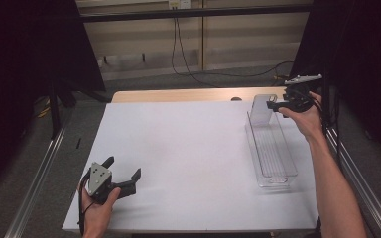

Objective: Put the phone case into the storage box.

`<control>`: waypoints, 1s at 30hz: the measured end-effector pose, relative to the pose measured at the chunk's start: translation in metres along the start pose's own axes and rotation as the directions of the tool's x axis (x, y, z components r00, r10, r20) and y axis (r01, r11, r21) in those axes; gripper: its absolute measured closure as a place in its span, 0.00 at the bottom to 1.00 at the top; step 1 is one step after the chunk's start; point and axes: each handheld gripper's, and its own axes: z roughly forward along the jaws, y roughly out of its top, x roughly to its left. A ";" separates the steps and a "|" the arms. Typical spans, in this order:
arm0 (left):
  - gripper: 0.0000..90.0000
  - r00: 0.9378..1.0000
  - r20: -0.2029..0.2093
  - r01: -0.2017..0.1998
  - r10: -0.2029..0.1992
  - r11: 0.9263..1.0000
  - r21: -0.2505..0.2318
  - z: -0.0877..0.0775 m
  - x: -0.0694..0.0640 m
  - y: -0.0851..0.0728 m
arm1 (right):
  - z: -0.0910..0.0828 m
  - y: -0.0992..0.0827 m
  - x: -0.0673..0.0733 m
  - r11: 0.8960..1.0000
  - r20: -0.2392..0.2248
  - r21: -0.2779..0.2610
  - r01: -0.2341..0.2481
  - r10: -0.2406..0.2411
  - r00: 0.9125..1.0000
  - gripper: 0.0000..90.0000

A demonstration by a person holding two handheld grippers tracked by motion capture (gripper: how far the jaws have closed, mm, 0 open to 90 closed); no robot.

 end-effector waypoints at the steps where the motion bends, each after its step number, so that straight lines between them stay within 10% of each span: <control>1: 0.03 1.000 -0.002 0.002 -0.002 1.000 0.002 0.000 0.001 0.000 | 0.000 0.000 0.000 1.000 0.004 -0.002 -0.002 0.002 1.000 0.23; 9: 0.03 1.000 -0.007 0.008 -0.008 1.000 0.000 0.003 0.000 0.001 | -0.001 -0.005 -0.003 1.000 -0.020 -0.016 -0.015 0.015 1.000 0.04; 30: 0.03 1.000 -0.012 0.002 -0.002 1.000 -0.004 -0.003 0.002 0.000 | -0.009 -0.023 0.008 0.990 0.105 -0.128 -0.065 0.078 0.991 0.10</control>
